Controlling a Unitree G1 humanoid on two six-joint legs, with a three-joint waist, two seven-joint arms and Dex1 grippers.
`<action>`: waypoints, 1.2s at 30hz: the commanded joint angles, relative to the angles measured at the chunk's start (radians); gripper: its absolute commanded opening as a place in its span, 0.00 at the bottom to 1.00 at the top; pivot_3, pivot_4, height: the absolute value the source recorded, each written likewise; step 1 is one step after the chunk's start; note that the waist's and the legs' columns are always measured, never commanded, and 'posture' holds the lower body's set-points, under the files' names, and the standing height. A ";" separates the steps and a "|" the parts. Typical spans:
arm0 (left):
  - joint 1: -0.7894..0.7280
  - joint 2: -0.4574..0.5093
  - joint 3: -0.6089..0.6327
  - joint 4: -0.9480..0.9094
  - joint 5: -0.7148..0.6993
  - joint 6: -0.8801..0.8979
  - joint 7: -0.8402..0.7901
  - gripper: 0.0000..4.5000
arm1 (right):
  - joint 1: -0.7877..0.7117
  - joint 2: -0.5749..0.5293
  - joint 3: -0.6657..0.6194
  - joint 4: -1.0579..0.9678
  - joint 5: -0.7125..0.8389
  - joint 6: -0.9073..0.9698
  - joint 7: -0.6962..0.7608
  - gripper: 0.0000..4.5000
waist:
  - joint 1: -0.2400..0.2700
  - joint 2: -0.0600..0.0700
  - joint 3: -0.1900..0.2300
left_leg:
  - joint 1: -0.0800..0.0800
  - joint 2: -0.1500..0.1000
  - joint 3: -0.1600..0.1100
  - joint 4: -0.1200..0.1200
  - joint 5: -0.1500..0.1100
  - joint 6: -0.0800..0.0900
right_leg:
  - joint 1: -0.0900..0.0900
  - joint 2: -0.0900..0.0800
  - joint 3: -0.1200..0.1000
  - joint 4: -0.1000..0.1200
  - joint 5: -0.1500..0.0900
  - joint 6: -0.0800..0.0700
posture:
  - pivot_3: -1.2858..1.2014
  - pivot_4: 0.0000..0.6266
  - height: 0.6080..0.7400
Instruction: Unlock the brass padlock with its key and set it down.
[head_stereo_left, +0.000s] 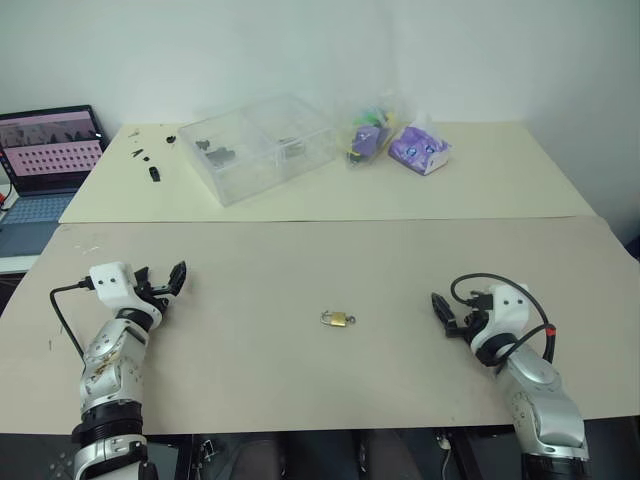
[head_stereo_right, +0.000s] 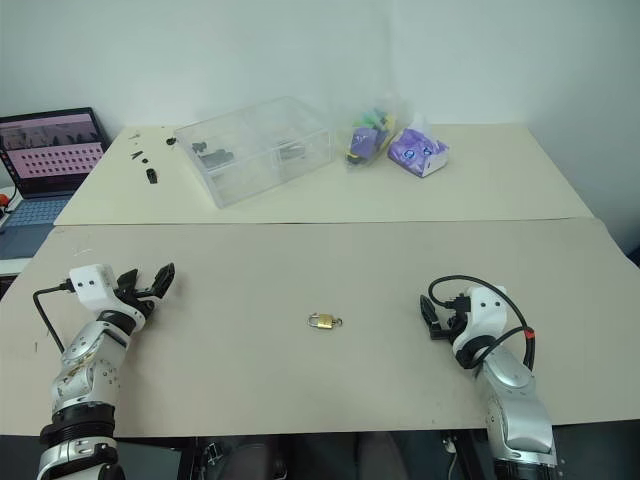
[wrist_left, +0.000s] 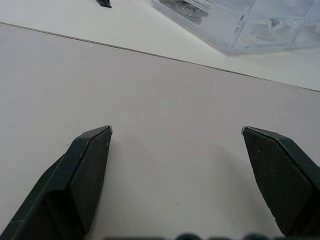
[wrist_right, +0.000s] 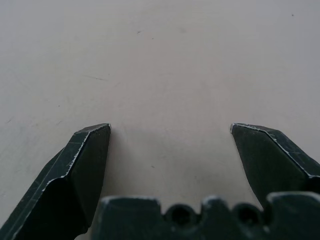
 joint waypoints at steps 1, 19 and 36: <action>-0.001 -0.012 -0.030 0.027 0.019 0.017 -0.002 0.98 | -0.015 0.004 -0.003 -0.013 -0.007 -0.023 -0.003 1.00 | 0.000 0.000 0.000 | 0.000 0.000 0.000 0.000 0.000 0.000 | 0.000 0.000 0.000 0.000 0.000 0.000 | 0.52 0.24 0.90; 0.025 0.253 -0.416 -0.474 -0.084 0.254 -0.682 0.98 | -0.045 -0.143 0.038 -0.091 0.108 0.072 0.286 1.00 | 0.011 -0.010 0.006 | -0.008 0.001 -0.001 0.002 0.003 0.005 | -0.004 0.000 -0.001 0.001 0.000 -0.003 | 0.52 0.24 0.90; -0.204 0.253 -0.628 -0.275 0.058 0.086 -0.970 0.98 | -0.024 -0.505 0.206 -0.367 0.299 0.166 0.796 1.00 | 0.032 -0.017 0.012 | -0.009 0.001 -0.005 0.011 -0.001 0.000 | -0.001 0.001 -0.004 0.002 -0.007 0.000 | 0.52 0.24 0.90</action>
